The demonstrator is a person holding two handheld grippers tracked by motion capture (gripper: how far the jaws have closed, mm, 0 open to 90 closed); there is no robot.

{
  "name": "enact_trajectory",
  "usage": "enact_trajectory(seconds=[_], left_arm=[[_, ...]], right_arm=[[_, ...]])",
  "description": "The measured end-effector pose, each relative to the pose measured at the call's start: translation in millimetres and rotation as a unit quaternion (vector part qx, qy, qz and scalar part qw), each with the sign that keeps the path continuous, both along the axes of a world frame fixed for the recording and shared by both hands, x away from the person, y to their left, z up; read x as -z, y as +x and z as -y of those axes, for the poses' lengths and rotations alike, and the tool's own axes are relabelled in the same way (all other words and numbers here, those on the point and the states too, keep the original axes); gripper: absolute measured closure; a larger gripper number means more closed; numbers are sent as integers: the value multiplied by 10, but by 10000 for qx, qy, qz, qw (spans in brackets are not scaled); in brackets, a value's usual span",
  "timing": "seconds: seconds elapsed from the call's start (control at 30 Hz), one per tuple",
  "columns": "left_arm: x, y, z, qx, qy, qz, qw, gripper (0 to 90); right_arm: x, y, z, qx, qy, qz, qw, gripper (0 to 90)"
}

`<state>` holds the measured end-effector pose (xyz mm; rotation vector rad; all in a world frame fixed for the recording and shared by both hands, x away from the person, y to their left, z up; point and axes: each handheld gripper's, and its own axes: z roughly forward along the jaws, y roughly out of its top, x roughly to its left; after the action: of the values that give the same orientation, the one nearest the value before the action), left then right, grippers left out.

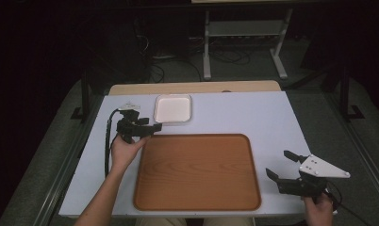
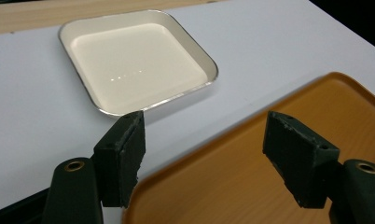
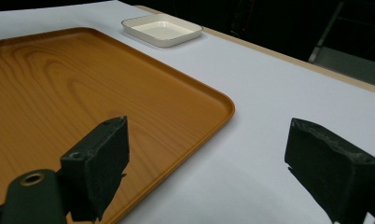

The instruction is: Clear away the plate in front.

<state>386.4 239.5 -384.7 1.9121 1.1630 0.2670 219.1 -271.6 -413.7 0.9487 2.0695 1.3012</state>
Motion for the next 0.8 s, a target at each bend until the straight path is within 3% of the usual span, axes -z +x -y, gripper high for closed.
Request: enact_trajectory(seconds=[0.23,0.47,0.8], left_arm=[[-53,168,-20,-116,-27,-89,9999,308],[-44,327,17,-123,83,-206,9997,316],[-43,637,83,-193,123,-517,9984,338]], right_arm=[[3,8,-6,0,0,12,10000,130],[4,10,-9,10,16,16,10000,130],[6,17,-2,18,29,26,10000,130]])
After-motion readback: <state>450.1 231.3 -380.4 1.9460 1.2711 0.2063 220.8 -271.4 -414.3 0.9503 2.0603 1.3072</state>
